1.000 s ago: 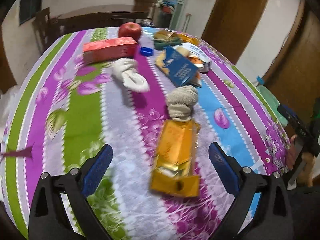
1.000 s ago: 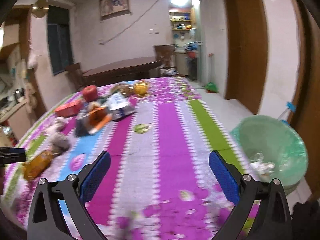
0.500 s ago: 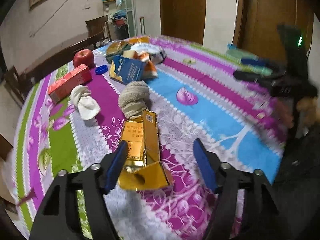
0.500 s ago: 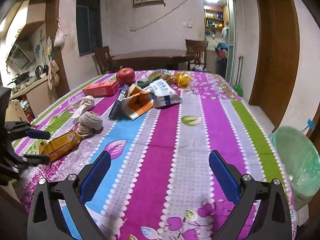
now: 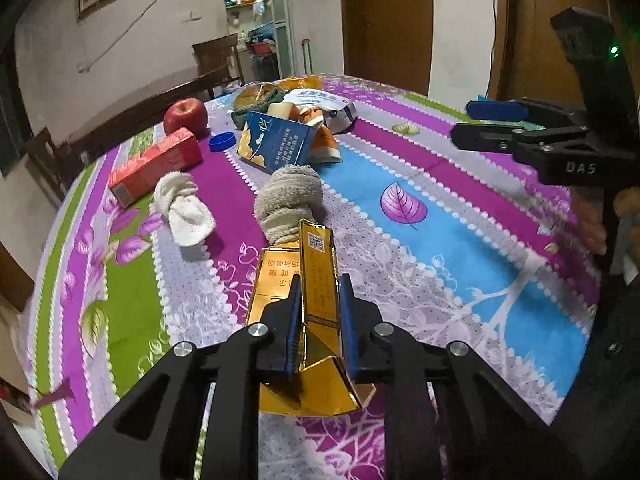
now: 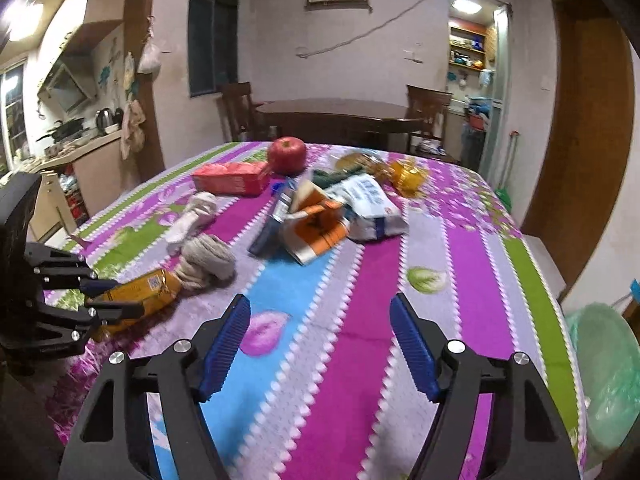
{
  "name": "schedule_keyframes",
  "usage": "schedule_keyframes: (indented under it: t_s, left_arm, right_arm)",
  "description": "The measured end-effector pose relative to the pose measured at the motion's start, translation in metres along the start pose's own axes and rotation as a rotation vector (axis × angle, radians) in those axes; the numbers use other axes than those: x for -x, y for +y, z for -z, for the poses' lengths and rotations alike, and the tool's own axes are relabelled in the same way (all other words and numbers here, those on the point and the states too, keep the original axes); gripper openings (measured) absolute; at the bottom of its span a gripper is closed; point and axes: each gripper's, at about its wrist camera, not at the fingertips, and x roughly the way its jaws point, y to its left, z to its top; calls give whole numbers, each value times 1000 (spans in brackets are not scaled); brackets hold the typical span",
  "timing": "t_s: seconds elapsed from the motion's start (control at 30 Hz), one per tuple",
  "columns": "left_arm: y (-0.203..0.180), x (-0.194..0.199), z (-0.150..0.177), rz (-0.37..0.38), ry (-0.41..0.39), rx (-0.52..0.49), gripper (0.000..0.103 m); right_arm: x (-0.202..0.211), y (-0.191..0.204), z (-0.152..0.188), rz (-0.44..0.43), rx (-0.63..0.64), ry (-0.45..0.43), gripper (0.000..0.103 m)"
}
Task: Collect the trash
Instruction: 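Grasp the gold box with the left tool while the right tool grasps the blue cigarette pack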
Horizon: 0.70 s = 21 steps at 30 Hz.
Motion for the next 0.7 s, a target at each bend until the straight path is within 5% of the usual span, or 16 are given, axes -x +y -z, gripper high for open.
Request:
schedule_keyframes:
  t_s: [0.33,0.7]
  left_arm:
    - [29,35,7,-61,-62,217,16]
    - [48,52,18,-128,-85,306,16]
  right_arm:
    - [-27,29,-50,-93,120,-52,72]
    - [-118,46,-102,-149,187,132,47]
